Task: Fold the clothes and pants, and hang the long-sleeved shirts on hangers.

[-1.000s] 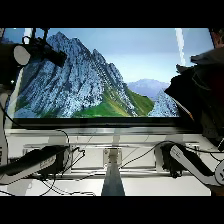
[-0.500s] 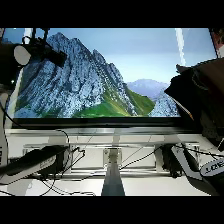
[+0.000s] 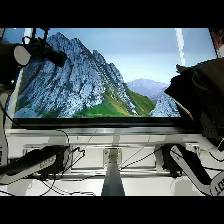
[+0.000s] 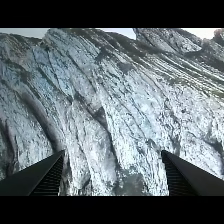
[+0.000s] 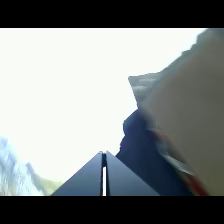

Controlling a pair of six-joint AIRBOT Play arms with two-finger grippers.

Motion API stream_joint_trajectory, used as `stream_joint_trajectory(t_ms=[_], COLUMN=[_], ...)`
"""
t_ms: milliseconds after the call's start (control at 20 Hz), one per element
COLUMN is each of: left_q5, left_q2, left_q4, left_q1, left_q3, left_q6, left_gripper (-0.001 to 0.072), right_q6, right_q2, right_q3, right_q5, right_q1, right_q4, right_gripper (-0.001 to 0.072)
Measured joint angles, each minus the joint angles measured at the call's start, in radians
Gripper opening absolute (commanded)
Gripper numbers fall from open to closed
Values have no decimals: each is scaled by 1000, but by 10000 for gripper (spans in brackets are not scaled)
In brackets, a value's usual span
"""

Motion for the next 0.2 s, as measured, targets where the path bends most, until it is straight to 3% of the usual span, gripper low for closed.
stream_joint_trajectory(t_ms=[200], left_q5=[0], left_q2=[0], left_q4=[0], left_q1=[0], left_q3=[0], left_q6=[0], left_gripper=[672], right_q6=[-38], right_q2=[-13], right_q3=[0], right_q5=[-12], right_q1=[257], right_q4=[-199], right_gripper=[20])
